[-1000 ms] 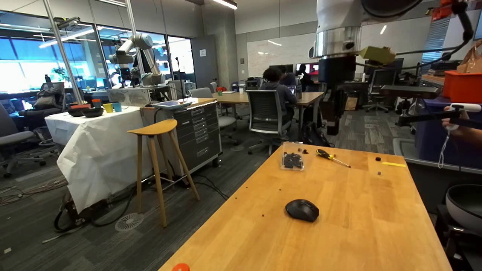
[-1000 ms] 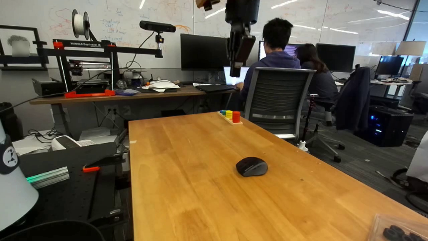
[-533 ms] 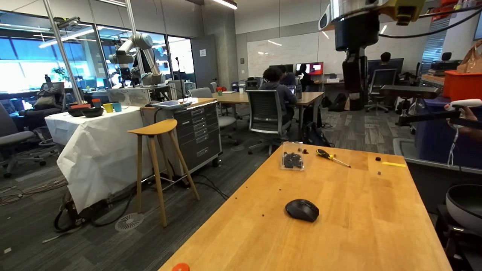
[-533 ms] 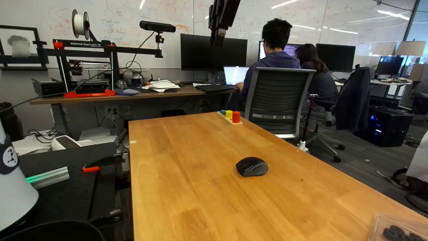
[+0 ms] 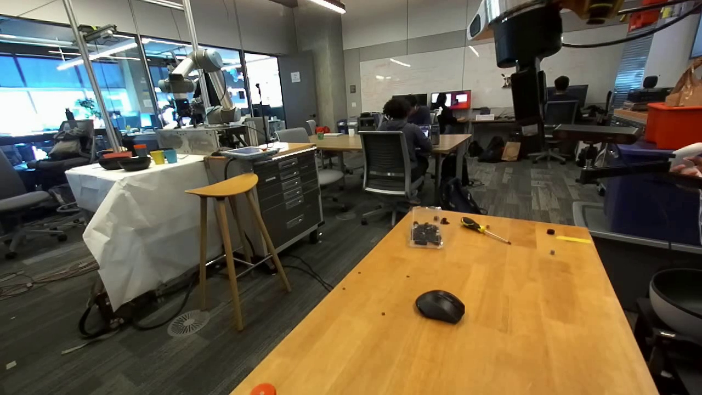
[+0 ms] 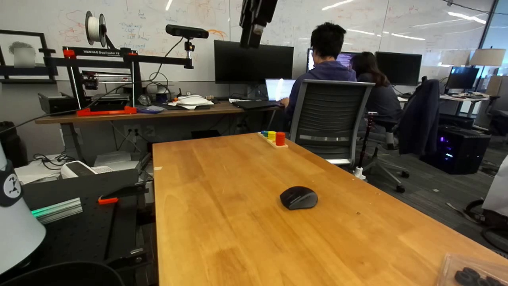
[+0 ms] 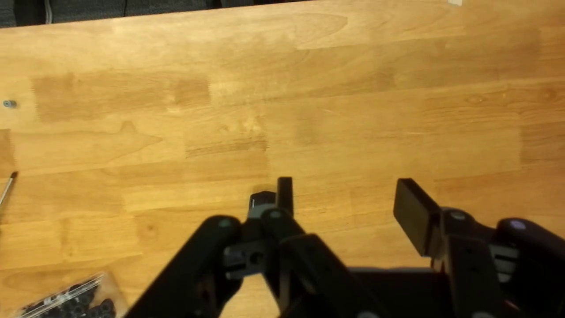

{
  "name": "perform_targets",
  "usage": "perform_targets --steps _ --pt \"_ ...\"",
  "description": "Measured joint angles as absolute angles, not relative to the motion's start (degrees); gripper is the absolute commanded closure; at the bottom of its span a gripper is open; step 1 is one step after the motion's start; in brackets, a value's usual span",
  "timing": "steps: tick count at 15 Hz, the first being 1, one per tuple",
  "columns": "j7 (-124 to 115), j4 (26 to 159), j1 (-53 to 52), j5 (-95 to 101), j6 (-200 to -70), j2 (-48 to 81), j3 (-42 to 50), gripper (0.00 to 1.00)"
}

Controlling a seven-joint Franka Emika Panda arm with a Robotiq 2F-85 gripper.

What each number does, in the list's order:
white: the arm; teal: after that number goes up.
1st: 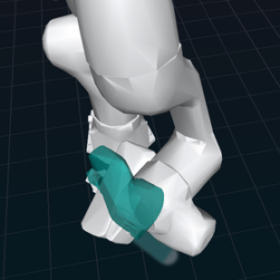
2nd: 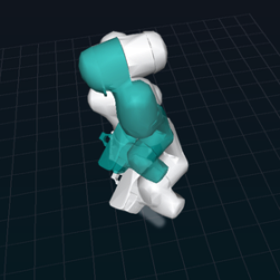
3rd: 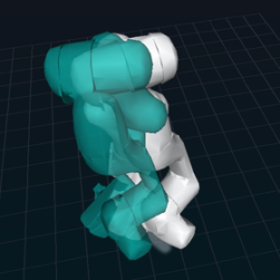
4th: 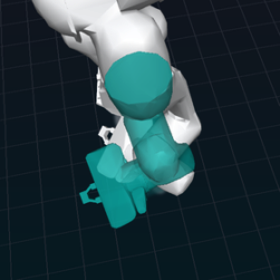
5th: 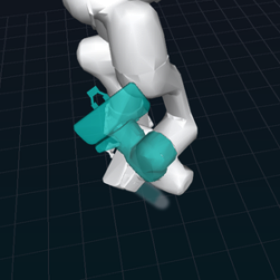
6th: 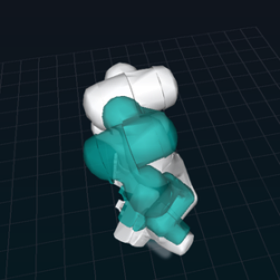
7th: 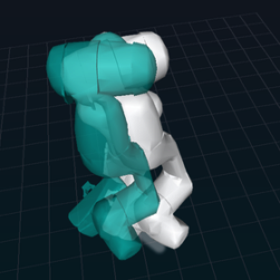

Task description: Press the click button on the mouse that is on the table

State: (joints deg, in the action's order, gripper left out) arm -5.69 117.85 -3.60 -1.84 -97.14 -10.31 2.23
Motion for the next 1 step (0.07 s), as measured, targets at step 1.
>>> perform_targets --steps 1 --pt "-5.68 117.85 -3.6 -1.85 -97.12 -10.31 2.23 0.37"
